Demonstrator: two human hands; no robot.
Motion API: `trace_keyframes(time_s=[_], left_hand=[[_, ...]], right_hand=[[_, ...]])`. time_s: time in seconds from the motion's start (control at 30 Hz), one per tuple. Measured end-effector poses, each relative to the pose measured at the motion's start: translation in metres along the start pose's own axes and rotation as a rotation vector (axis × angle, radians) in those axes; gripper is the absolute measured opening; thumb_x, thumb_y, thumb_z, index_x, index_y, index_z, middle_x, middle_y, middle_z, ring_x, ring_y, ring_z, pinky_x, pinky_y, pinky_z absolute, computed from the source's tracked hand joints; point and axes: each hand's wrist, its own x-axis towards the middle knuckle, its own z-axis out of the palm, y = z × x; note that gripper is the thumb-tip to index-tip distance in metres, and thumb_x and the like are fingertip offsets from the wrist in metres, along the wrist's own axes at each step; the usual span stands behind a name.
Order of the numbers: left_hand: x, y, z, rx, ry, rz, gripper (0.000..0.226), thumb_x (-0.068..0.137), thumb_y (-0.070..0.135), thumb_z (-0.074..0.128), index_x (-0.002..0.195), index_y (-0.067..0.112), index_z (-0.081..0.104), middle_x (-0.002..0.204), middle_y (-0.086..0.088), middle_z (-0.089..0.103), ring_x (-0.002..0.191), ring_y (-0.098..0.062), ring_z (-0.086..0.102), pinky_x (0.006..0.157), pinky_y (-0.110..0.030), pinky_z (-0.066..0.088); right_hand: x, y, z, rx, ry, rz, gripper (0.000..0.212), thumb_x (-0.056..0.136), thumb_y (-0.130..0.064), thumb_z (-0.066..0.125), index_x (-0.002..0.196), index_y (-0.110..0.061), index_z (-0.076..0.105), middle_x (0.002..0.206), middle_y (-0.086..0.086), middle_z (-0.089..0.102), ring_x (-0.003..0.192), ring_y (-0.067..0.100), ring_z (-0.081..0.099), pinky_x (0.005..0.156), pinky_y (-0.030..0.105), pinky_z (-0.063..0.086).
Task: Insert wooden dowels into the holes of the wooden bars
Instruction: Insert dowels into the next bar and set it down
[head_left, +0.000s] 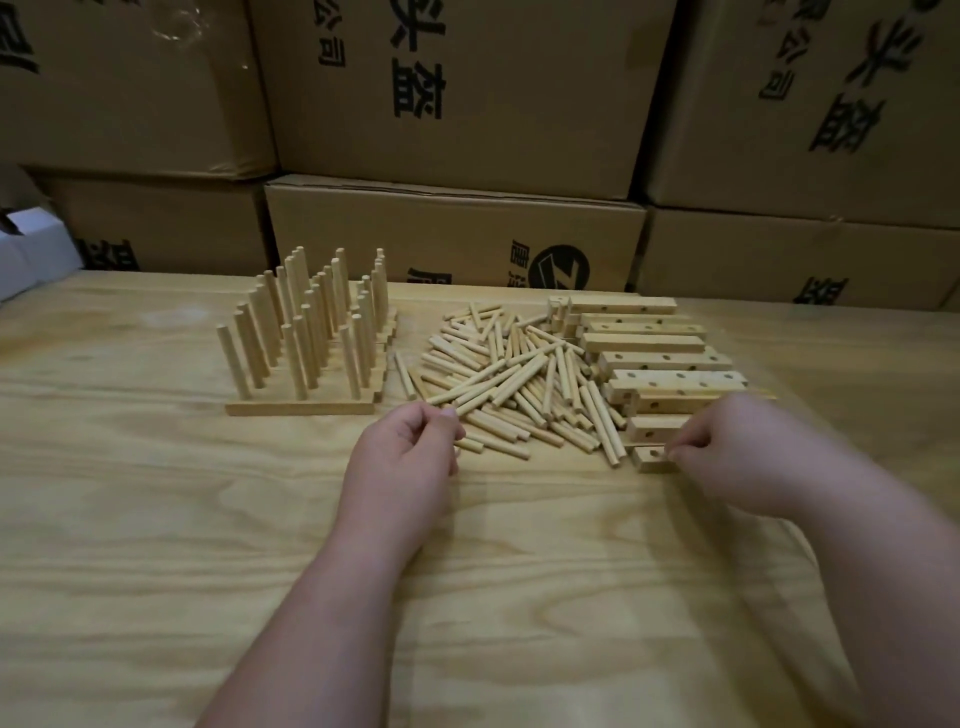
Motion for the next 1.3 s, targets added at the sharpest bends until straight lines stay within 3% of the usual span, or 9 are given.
trace_keyframes(time_s=[0.1, 0.33, 0.53, 0.67, 0.73, 0.9, 1.17, 1.3], left_hand=[[0.001, 0.0, 0.0, 0.008, 0.009, -0.006, 0.029, 0.08, 0.049, 0.054, 0.074, 0.026, 0.07, 0.053, 0.007, 0.058, 0.044, -0.006, 0.046, 0.056, -0.03, 0.037], [-0.001, 0.003, 0.0, 0.019, 0.016, -0.024, 0.029, 0.08, 0.047, 0.053, 0.074, 0.023, 0.069, 0.053, 0.008, 0.058, 0.045, -0.006, 0.046, 0.057, -0.031, 0.04], [-0.001, 0.002, -0.001, 0.032, 0.024, -0.021, 0.027, 0.096, 0.033, 0.057, 0.074, 0.023, 0.069, 0.054, 0.009, 0.057, 0.046, -0.004, 0.047, 0.058, -0.03, 0.039], [-0.001, 0.002, -0.001, 0.044, 0.027, -0.005, 0.026, 0.097, 0.032, 0.057, 0.075, 0.022, 0.069, 0.054, 0.009, 0.057, 0.047, -0.005, 0.047, 0.058, -0.031, 0.04], [-0.001, 0.002, -0.001, 0.041, 0.025, -0.001, 0.026, 0.096, 0.034, 0.057, 0.075, 0.023, 0.069, 0.054, 0.009, 0.058, 0.046, -0.004, 0.047, 0.058, -0.031, 0.04], [-0.002, 0.002, -0.001, 0.042, 0.019, -0.016, 0.026, 0.095, 0.037, 0.056, 0.076, 0.026, 0.069, 0.056, 0.009, 0.059, 0.046, -0.004, 0.048, 0.059, -0.031, 0.04], [-0.004, 0.006, -0.001, 0.014, 0.018, -0.027, 0.024, 0.091, 0.038, 0.056, 0.076, 0.026, 0.07, 0.056, 0.008, 0.058, 0.047, -0.005, 0.047, 0.059, -0.032, 0.04], [-0.005, 0.008, -0.002, 0.013, 0.04, -0.009, 0.026, 0.096, 0.028, 0.057, 0.073, 0.023, 0.07, 0.056, 0.007, 0.057, 0.047, -0.006, 0.047, 0.058, -0.032, 0.041]], right_hand=[[-0.003, -0.005, 0.003, -0.099, -0.069, 0.001, 0.023, 0.087, -0.027, 0.057, 0.081, -0.031, 0.079, 0.082, -0.01, 0.073, 0.077, 0.014, 0.067, 0.072, 0.038, 0.062], [-0.018, -0.037, 0.013, -0.092, -0.113, -0.157, 0.021, 0.084, -0.028, 0.057, 0.089, -0.025, 0.077, 0.08, -0.004, 0.074, 0.074, 0.017, 0.068, 0.07, 0.042, 0.062], [-0.039, -0.071, 0.03, -0.116, -0.077, -0.343, 0.022, 0.084, -0.027, 0.05, 0.073, -0.024, 0.069, 0.065, -0.005, 0.064, 0.065, 0.017, 0.061, 0.059, 0.035, 0.056], [-0.045, -0.083, 0.042, -0.032, -0.022, -0.474, 0.025, 0.086, -0.036, 0.052, 0.102, -0.033, 0.071, 0.095, -0.01, 0.07, 0.091, 0.015, 0.064, 0.079, 0.038, 0.057], [-0.04, -0.08, 0.04, -0.008, 0.005, -0.478, 0.026, 0.087, -0.041, 0.057, 0.109, -0.036, 0.069, 0.097, -0.014, 0.064, 0.093, 0.012, 0.061, 0.081, 0.038, 0.056], [-0.026, -0.06, 0.036, -0.071, 0.0, -0.399, 0.028, 0.085, -0.045, 0.066, 0.112, -0.038, 0.066, 0.083, -0.016, 0.051, 0.083, 0.009, 0.054, 0.069, 0.03, 0.05], [-0.025, -0.062, 0.049, 0.002, 0.027, -0.444, 0.031, 0.092, -0.037, 0.061, 0.123, -0.042, 0.058, 0.113, -0.018, 0.05, 0.101, 0.011, 0.056, 0.086, 0.036, 0.053], [-0.024, -0.062, 0.051, 0.033, 0.026, -0.468, 0.024, 0.092, -0.037, 0.061, 0.116, -0.04, 0.063, 0.106, -0.018, 0.048, 0.097, 0.009, 0.055, 0.084, 0.034, 0.053]])
